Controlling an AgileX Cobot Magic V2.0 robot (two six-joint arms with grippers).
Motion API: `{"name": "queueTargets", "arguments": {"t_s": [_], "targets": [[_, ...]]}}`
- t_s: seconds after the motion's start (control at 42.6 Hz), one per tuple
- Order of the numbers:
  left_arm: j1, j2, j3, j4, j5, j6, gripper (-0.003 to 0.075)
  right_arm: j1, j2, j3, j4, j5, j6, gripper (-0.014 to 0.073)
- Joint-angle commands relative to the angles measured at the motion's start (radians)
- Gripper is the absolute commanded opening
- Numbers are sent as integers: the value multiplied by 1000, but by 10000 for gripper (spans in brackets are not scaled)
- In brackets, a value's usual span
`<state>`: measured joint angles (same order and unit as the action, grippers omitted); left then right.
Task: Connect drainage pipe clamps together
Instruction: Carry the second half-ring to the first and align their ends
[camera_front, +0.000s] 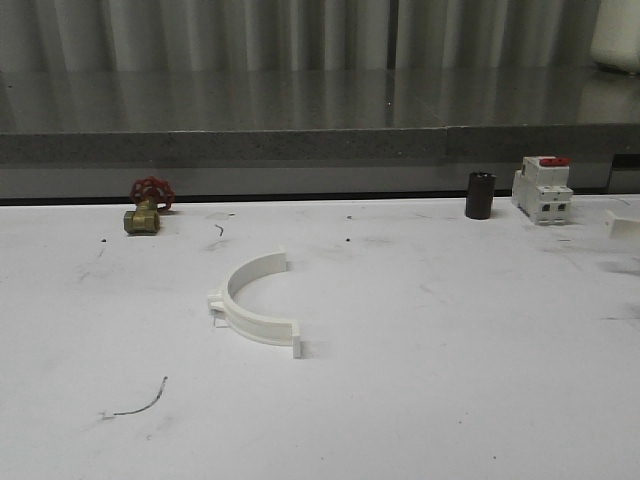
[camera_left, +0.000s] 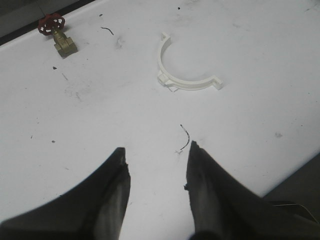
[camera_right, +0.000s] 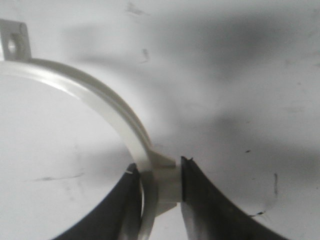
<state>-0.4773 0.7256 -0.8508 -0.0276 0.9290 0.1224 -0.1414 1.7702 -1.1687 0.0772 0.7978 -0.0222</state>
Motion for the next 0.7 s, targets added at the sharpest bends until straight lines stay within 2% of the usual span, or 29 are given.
{"name": "queueTargets", "arguments": {"t_s": [0.0, 0.188, 0.446, 0.681], "targets": [[-7, -4, -25, -8, -66, -5, 273, 60, -73, -36, -9, 32, -13, 214], [-7, -4, -25, -8, -66, -5, 273, 214, -74, -108, 13, 141, -2, 214], [-7, -4, -25, -8, -66, -5, 273, 438, -70, -173, 17, 108, 133, 214], [-7, -4, -25, -8, -66, -5, 273, 573, 21, -294, 6, 127, 251, 214]]}}
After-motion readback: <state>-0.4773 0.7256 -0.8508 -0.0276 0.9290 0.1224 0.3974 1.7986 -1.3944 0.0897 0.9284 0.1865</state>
